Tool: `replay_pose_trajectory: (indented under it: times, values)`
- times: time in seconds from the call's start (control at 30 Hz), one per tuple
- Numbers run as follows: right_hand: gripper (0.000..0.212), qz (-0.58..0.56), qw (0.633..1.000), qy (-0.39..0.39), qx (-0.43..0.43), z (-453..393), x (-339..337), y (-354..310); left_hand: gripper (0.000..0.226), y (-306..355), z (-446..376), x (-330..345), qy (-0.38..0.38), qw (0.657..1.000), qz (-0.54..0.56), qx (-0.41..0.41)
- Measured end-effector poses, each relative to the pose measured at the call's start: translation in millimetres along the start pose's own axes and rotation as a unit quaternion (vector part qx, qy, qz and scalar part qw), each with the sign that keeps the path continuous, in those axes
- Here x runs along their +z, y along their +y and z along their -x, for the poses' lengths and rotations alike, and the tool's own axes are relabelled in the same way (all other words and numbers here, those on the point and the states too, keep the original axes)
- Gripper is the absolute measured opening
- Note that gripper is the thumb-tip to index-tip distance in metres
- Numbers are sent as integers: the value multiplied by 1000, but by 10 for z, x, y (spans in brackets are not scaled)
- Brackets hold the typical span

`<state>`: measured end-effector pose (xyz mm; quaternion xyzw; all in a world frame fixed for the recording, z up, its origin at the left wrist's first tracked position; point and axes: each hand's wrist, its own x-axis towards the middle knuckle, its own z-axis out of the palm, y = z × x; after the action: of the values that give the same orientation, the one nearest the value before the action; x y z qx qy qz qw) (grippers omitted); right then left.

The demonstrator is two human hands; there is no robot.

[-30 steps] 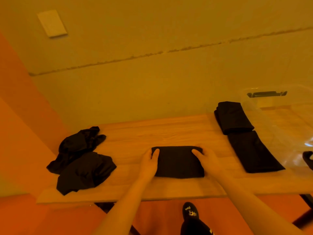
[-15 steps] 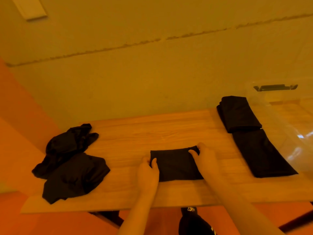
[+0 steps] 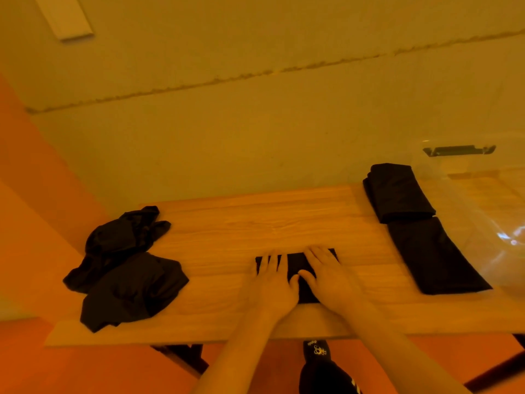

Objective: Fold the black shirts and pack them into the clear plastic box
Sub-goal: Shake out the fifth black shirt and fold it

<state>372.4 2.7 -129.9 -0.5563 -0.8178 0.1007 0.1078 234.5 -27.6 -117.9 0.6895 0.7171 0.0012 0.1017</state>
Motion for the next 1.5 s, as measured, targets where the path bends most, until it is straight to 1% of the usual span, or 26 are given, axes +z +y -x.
replay_pose_trajectory:
  times: [0.03, 0.07, 0.13, 0.27, 0.33, 0.4, 0.47, 0.5, 0.6, 0.7, 0.73, 0.77, 0.83, 0.87, 0.9, 0.93, 0.97, 1.03, 1.07, 1.13, 1.2, 1.27, 1.3, 1.37, 1.43, 1.5]
  values:
    - [132, 10, 1000, -11, 21, 10, 20, 35, 82, -54, -17, 11, -8, 1000, 6, -10]
    - [135, 21, 999, -18, 36, 38, 34, 55, 80, -97, -27, 5, -20, 999, 15, -19]
    - [137, 25, 998, -22, 49, 86, -2, 31, 76, -157, -24, -27, -36, 998, 37, -39]
    - [135, 19, 995, -23, 90, 182, 41, -24, 78, -200, 11, -85, -40, 995, 56, -67]
    - [133, 12, 992, -27, 122, 290, 29, -57, 78, -173, 73, -101, -9, 994, 50, -98]
    - [118, 23, 994, -16, 107, 433, -3, -71, 75, -141, 188, -83, 68, 983, 89, -145]
    - [88, 44, 998, 3, 54, 616, 21, -50, 65, -104, 346, -75, 140, 950, 195, -200]
    - [80, 48, 998, -1, 35, 716, 43, -40, 60, -75, 429, -93, 147, 927, 260, -228]
    - [80, 57, 998, -14, 11, 972, 93, -40, 52, 47, 580, -156, 78, 865, 405, -287]
    - [90, 69, 997, 16, 6, 1103, 163, -107, 48, 125, 552, -221, 37, 840, 457, -290]
    - [90, 73, 997, 26, 5, 1148, 181, -146, 47, 162, 527, -257, 31, 823, 484, -295]
    - [83, 75, 997, 31, 3, 1197, 186, -177, 48, 206, 509, -306, 27, 800, 519, -299]
    - [73, 47, 999, 3, 16, 1282, 133, -180, 49, 294, 466, -368, 2, 715, 632, -298]
    - [78, 18, 999, -6, 29, 1294, 73, -149, 47, 347, 469, -395, -14, 676, 679, -286]
    - [86, -37, 999, 3, 32, 1297, -34, -126, 42, 394, 478, -416, -24, 651, 710, -268]
    - [93, -106, 993, 36, 31, 1266, -121, -74, 35, 431, 484, -426, -29, 637, 730, -248]
    - [94, -172, 981, 68, 53, 1213, -217, -13, 28, 458, 493, -436, -32, 624, 747, -226]
    - [71, -328, 937, 86, 87, 1080, -419, 113, 19, 516, 542, -513, -44, 599, 780, -176]
    - [68, -383, 915, 78, 97, 995, -512, 185, 16, 550, 564, -562, -53, 589, 792, -153]
    - [85, -492, 866, 24, 84, 852, -658, 315, 16, 629, 586, -665, -71, 587, 797, -119]
    - [101, -604, 792, -55, 75, 769, -789, 396, 18, 729, 590, -793, -89, 599, 791, -85]
    - [97, -669, 733, -97, 78, 774, -856, 490, 19, 830, 552, -916, -108, 604, 787, -56]
    - [92, -686, 714, -116, 71, 801, -871, 535, 19, 887, 514, -963, -114, 606, 786, -51]
    - [88, -705, 694, -125, 73, 885, -833, 679, 14, 1012, 404, -1020, -120, 605, 784, -64]
    - [87, -728, 676, -81, 81, 984, -780, 865, 10, 1161, 271, -1032, -127, 595, 789, -85]
    - [74, -738, 666, -24, 105, 1088, -765, 1056, 9, 1331, 102, -989, -139, 580, 796, -99]
